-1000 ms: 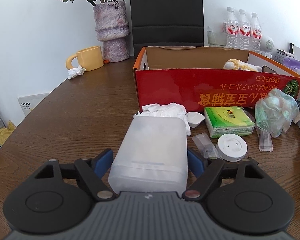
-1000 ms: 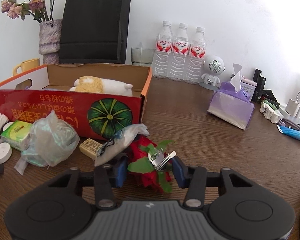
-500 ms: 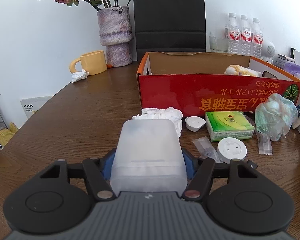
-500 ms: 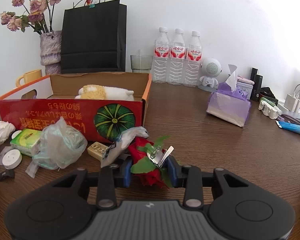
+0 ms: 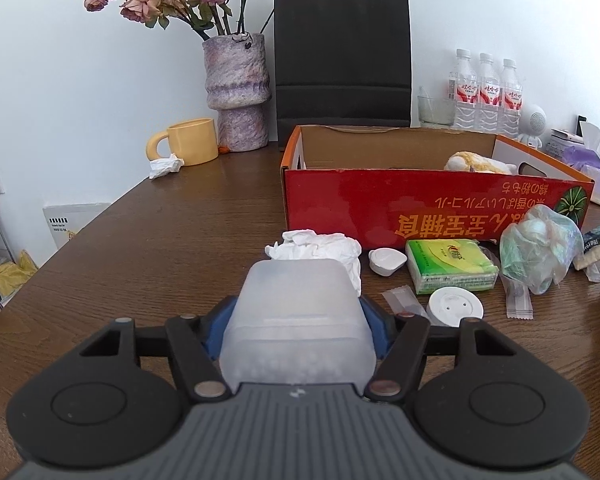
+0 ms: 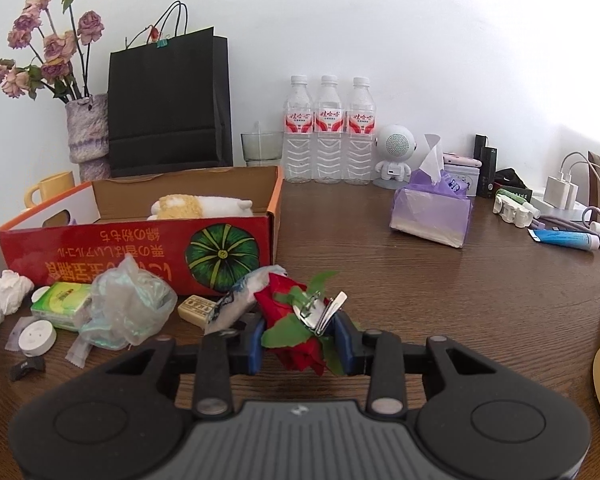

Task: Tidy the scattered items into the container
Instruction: 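Close the left gripper on the white container while the right closes on the red rose, then lift and carry the container with the left gripper while the right carries the rose over the box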

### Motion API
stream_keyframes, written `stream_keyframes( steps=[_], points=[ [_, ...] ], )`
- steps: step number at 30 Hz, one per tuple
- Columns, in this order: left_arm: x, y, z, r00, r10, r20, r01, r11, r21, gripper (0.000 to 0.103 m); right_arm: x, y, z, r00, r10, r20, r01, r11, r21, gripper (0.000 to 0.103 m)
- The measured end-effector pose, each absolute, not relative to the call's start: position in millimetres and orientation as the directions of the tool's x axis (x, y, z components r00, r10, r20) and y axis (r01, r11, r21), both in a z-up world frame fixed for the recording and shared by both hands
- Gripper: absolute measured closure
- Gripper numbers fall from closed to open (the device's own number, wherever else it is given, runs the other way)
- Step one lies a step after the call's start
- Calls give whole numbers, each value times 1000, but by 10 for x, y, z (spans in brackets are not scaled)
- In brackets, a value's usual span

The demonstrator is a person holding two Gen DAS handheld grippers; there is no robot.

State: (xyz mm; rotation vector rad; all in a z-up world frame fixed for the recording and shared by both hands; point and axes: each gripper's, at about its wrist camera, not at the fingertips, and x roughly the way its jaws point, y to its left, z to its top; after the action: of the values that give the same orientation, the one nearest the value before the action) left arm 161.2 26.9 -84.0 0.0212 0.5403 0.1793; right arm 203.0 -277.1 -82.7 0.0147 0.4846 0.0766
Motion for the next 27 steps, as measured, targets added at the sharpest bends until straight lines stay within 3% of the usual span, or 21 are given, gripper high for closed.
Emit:
stream_keyframes(
  steps=[27],
  points=[
    [1442, 433, -468, 880, 126, -458, -157, 987, -29, 37, 1809, -2441, -487, 877, 238, -418, -193, 970, 147, 69]
  ],
)
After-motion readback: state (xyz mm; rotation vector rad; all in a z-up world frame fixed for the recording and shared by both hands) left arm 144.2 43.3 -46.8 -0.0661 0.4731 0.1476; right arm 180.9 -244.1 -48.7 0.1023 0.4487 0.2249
